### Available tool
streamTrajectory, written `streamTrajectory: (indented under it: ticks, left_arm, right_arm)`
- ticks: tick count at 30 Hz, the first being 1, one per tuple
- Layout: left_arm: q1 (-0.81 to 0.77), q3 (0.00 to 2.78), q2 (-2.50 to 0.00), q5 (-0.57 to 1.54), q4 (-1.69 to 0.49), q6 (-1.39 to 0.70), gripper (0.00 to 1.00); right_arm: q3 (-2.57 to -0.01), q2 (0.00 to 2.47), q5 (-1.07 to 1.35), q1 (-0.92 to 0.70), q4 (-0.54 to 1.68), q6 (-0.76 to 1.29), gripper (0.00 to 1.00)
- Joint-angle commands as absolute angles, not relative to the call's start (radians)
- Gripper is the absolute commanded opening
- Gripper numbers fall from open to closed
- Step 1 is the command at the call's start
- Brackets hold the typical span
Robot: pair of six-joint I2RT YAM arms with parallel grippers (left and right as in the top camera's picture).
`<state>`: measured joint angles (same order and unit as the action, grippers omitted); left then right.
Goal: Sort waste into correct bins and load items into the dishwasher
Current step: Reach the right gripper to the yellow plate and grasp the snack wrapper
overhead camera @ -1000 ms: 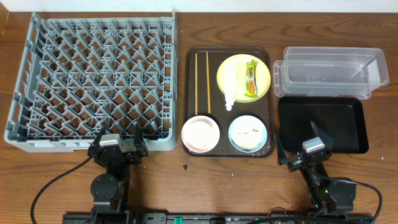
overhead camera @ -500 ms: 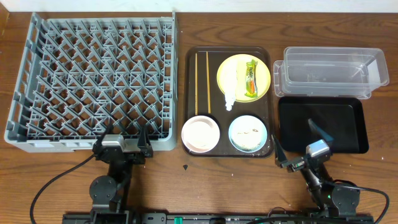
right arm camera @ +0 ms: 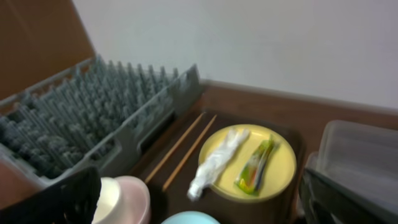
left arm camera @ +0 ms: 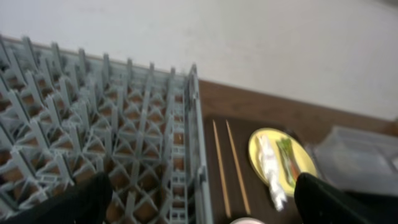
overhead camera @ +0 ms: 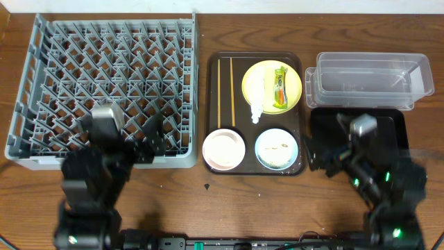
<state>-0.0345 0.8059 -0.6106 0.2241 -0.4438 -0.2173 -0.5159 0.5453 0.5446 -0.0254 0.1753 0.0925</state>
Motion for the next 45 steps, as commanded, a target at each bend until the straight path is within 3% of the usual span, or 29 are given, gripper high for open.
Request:
streamTrajectory:
  ticks: [1, 7, 10, 15, 21, 25, 27, 29, 37, 45]
  left_arm:
    - [-0.036, 1.050, -0.796, 0.284, -0.597, -0.230, 0.94]
    - [-0.036, 1.269, -0.986, 0.285, -0.792, -0.192, 0.94]
    - [-0.036, 1.275, -1.000, 0.340, -0.846, -0.193, 0.94]
    - [-0.036, 1.274, -1.001, 0.351, -0.892, -0.193, 0.94]
    - [-0.036, 1.274, -1.005, 0.351, -0.893, -0.193, 0.94]
    - [-0.036, 1.274, -1.007, 0.351, -0.893, -0.193, 0.94]
    - [-0.036, 1.274, -1.007, 0.351, -0.893, -0.193, 0.94]
    - [-0.036, 1.274, -1.007, 0.351, -0.893, -0.193, 0.94]
    - [-0.036, 1.274, -1.007, 0.351, -0.893, -0.193, 0.94]
    - [-0.036, 1.274, -1.007, 0.351, -0.893, -0.193, 0.94]
  right_arm:
    - [-0.759, 0.775, 0.624, -0.014, 0.302, 0.012, 0.99]
    - [-1.070, 1.053, 0.740, -0.014, 0.474, -0.035, 0.99]
    - [-1.108, 1.129, 0.872, -0.014, 0.476, 0.022, 0.99]
    - [-1.112, 1.200, 0.856, -0.044, 0.410, 0.179, 0.99]
    - [-1.258, 1.415, 0.170, -0.317, 0.690, 0.202, 0.99]
    - [-1.317, 1.551, -0.022, -0.368, 0.706, 0.209, 0.99]
    - [-1.317, 1.613, -0.080, -0.366, 0.670, 0.242, 0.91]
    - [-1.317, 1.678, -0.107, -0.358, 0.624, 0.262, 0.73]
    - [-1.317, 1.907, -0.202, -0.344, 0.398, 0.263, 0.58]
    - [-1.317, 2.036, -0.244, -0.344, 0.344, 0.303, 0.47]
